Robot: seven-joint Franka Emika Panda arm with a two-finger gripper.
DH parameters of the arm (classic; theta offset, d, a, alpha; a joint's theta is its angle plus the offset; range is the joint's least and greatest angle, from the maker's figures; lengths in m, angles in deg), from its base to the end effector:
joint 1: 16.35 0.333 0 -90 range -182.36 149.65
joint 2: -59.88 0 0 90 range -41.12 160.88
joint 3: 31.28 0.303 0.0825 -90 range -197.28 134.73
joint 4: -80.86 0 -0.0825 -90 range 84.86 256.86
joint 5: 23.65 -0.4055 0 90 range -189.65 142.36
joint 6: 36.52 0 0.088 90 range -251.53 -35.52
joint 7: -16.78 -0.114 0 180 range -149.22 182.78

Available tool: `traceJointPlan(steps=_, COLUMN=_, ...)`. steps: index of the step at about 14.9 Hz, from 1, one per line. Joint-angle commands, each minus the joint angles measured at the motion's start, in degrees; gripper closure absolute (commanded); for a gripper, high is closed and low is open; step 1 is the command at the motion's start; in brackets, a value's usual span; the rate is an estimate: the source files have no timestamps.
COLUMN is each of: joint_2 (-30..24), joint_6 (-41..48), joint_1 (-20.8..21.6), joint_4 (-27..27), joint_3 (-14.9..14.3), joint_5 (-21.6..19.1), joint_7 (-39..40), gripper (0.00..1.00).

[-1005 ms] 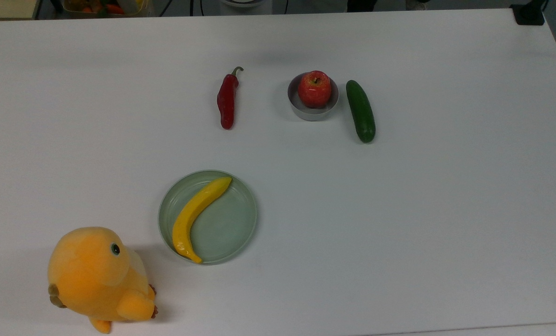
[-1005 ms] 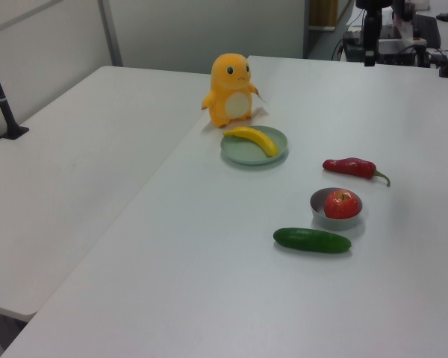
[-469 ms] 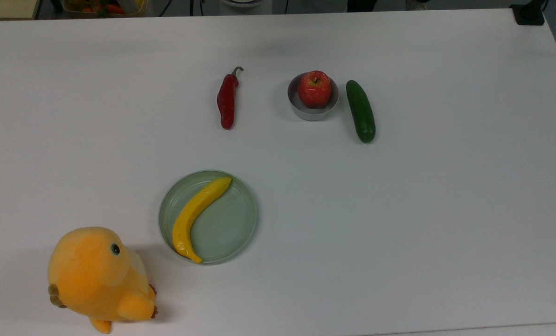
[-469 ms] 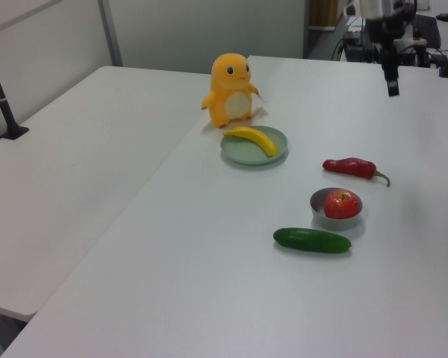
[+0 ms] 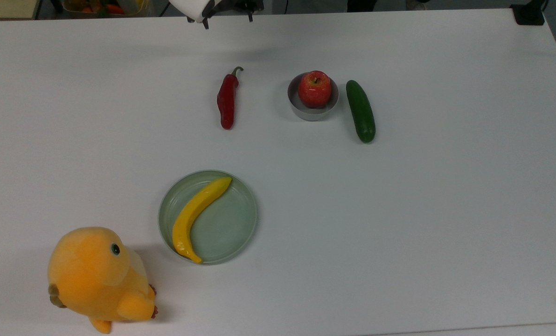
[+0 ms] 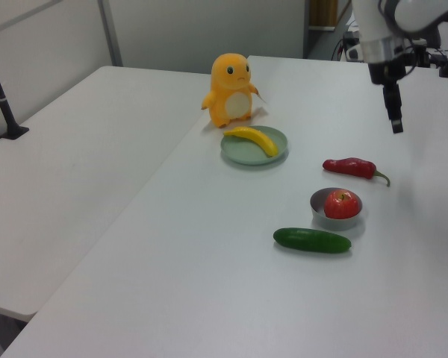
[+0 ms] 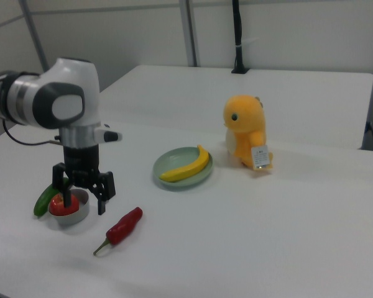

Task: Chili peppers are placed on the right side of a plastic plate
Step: 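Move the open gripper down over the red chili pepper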

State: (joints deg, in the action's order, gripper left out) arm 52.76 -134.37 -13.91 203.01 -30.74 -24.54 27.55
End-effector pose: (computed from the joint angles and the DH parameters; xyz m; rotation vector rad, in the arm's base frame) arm 0.4963 0.0275 0.4122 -3.0518 -0.3607 0.4617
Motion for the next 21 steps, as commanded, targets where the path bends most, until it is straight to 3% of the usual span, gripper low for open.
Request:
traceJointPlan(steps=1, joint_2=-2.2, joint_6=-11.3, joint_1=-0.3, joint_4=8.2, joint_3=0.0, joint_5=1.6, joint_7=1.2, gripper=0.00)
traceJointPlan(steps=6, joint_2=-1.5, joint_6=-30.2, joint_1=-1.3, joint_4=15.7, joint_3=0.0, joint_5=1.8, joint_7=1.2, gripper=0.00)
traceJointPlan(steps=10, joint_2=1.6, joint_6=-38.0, joint_1=-1.7, joint_4=16.4, joint_3=0.0, joint_5=1.8, joint_7=1.0, gripper=0.00)
traceJointPlan(steps=18, joint_2=7.9, joint_6=-44.6, joint_1=-1.5, joint_4=16.1, joint_3=0.0, joint_5=1.8, joint_7=0.4, gripper=0.01)
traceJointPlan(steps=21, joint_2=8.0, joint_6=-44.6, joint_1=-1.5, joint_4=16.1, joint_3=0.0, joint_5=1.8, joint_7=0.4, gripper=0.13)
